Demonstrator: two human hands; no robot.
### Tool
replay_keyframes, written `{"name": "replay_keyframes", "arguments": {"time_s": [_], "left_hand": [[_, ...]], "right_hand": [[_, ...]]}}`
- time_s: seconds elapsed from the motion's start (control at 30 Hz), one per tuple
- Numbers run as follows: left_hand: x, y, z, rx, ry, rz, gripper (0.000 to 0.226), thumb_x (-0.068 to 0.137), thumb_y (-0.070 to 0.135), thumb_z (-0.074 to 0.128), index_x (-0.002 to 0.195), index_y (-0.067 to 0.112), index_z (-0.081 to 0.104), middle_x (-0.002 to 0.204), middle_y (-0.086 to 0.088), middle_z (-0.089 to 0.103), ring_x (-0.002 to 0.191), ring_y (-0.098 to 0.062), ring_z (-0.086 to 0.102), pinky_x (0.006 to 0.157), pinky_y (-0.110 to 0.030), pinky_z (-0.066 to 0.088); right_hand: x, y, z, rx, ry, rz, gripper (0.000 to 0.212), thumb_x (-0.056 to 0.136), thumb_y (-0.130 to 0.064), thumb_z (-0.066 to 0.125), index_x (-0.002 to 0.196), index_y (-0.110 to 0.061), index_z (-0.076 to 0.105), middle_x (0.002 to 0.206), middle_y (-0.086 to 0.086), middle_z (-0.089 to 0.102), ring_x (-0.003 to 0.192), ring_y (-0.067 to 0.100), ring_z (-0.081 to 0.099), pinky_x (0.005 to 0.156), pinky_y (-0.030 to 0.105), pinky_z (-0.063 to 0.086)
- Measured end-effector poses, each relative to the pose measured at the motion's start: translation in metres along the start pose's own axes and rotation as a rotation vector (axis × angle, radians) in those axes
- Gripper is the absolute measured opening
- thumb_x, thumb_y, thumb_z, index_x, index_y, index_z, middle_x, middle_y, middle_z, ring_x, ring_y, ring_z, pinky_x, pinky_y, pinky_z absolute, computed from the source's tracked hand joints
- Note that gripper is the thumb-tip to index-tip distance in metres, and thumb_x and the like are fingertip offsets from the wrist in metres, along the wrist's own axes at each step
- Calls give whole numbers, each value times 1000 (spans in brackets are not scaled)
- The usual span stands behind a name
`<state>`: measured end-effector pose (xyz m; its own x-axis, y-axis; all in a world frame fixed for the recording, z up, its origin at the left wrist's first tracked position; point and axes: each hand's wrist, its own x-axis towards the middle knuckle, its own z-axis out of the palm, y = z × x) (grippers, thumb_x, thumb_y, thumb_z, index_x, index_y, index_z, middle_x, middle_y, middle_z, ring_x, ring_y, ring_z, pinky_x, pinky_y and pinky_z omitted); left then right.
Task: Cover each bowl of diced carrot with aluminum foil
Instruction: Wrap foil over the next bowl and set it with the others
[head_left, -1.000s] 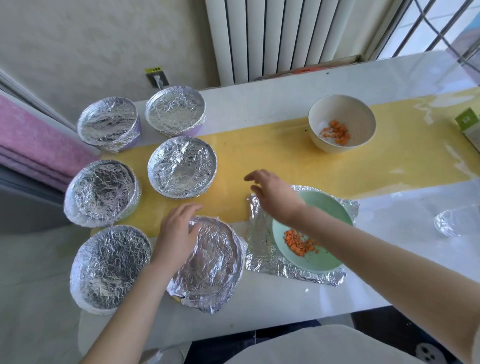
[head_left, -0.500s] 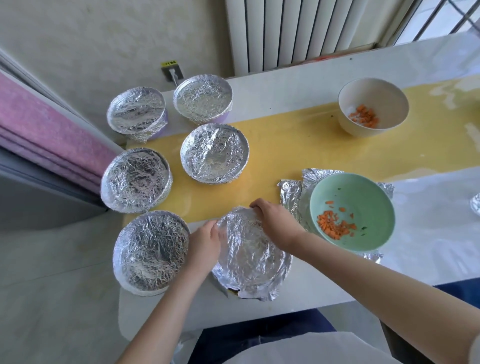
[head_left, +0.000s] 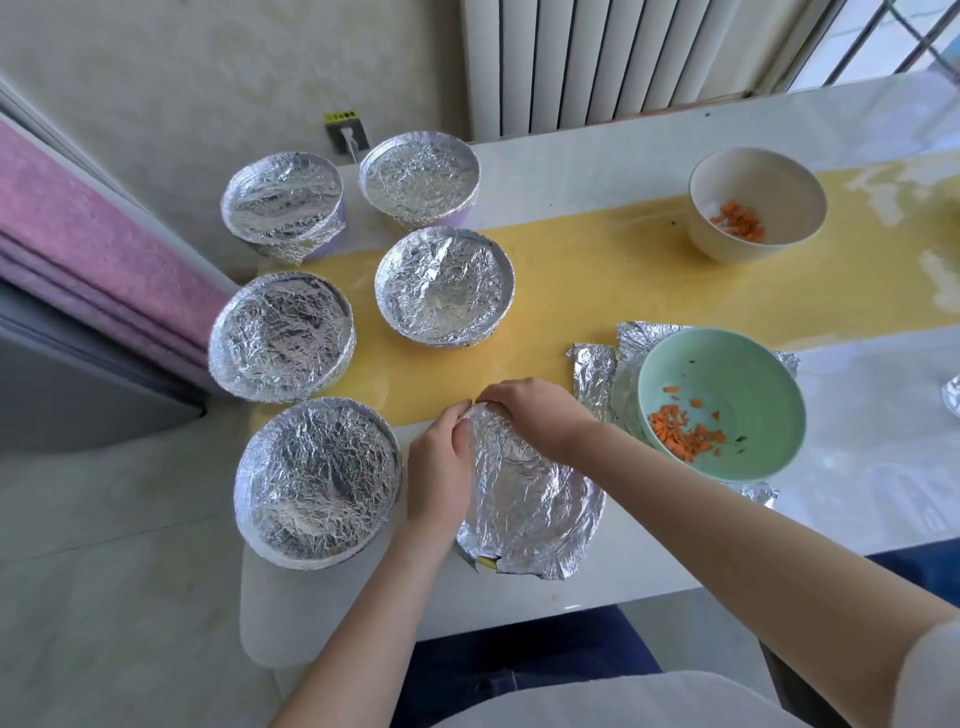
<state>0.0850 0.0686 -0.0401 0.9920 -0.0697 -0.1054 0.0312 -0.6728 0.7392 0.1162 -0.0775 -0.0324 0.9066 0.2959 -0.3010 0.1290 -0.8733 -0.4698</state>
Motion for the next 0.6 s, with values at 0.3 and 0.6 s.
{"name": "replay_keyframes", "arguments": {"time_s": [0.3,0.6], "left_hand": [[-5,-5,4,42,-15,42,29,97,23,47,123,14,54,103,-6,66,93,-25,60,67,-23,33],[-2,-8,6,-30,49,-10,22,97,16,46,106,7,63,77,-12,66,64,-20,50,56,-24,28]], "right_hand": [[7,-11,-10,-50,-48,-75,28,99,-18,42,119,-17,61,99,10,68,89,28,61,70,34,47],[7,-5,-7,35,-17,-50,26,97,-19,46,114,-15,66,94,11,71,83,29,63,75,37,49]]}}
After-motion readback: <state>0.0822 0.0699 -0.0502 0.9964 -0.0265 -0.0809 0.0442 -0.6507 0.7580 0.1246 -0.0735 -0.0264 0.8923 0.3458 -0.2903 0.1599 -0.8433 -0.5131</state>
